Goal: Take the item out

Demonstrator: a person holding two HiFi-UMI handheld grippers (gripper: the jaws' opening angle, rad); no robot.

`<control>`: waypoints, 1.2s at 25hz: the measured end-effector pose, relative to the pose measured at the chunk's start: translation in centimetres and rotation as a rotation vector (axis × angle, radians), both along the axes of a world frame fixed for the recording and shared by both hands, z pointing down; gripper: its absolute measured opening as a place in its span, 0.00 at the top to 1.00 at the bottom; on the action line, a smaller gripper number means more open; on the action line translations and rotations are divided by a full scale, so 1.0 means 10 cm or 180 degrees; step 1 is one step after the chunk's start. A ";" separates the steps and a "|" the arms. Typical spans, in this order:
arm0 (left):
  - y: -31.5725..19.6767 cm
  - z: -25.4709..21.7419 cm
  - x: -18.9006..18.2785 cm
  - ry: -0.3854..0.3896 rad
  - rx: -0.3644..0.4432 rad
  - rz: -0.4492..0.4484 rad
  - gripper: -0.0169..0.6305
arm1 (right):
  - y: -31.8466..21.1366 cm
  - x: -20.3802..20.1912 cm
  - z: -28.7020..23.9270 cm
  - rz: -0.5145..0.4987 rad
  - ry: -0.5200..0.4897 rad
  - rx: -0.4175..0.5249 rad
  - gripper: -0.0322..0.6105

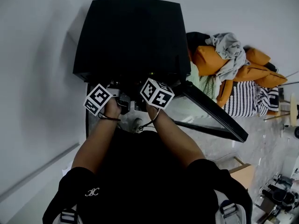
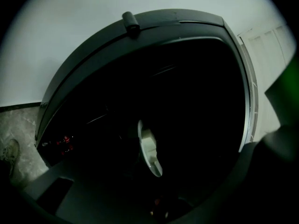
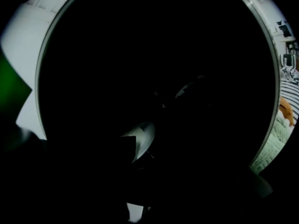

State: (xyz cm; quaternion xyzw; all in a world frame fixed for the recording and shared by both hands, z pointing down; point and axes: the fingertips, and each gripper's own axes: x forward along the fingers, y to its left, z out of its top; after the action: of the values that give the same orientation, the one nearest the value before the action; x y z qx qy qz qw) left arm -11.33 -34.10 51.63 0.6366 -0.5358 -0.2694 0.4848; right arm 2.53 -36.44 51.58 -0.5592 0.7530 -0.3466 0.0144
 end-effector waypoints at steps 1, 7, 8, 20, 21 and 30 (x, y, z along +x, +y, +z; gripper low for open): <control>0.00 -0.03 0.00 -0.0041 0.0002 0.0002 0.81 | -0.01 0.00 -0.02 0.0010 0.0031 0.0004 0.70; -0.07 0.06 0.06 -0.0067 -0.0081 -0.0090 0.81 | -0.10 -0.04 0.08 -0.0056 0.0099 0.0015 0.70; -0.07 0.07 0.07 -0.0042 -0.0108 -0.0101 0.81 | -0.10 -0.05 0.08 -0.0078 0.0110 0.0014 0.70; -0.03 0.18 0.09 0.0130 -0.0369 -0.0180 0.94 | -0.10 -0.03 0.12 -0.0032 0.0273 -0.0102 0.84; -0.03 0.18 0.09 0.0126 -0.0373 -0.0183 0.94 | -0.10 -0.03 0.12 -0.0030 0.0285 -0.0107 0.85; 0.03 0.19 0.11 0.0064 -0.0414 -0.0109 0.95 | -0.02 -0.04 0.14 -0.0029 0.0253 -0.0127 0.85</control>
State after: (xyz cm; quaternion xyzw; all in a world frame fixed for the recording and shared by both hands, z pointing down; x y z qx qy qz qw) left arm -10.22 -33.78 53.55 0.5918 -0.5582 -0.2486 0.5258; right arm 2.16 -36.65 52.94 -0.5693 0.7485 -0.3391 -0.0283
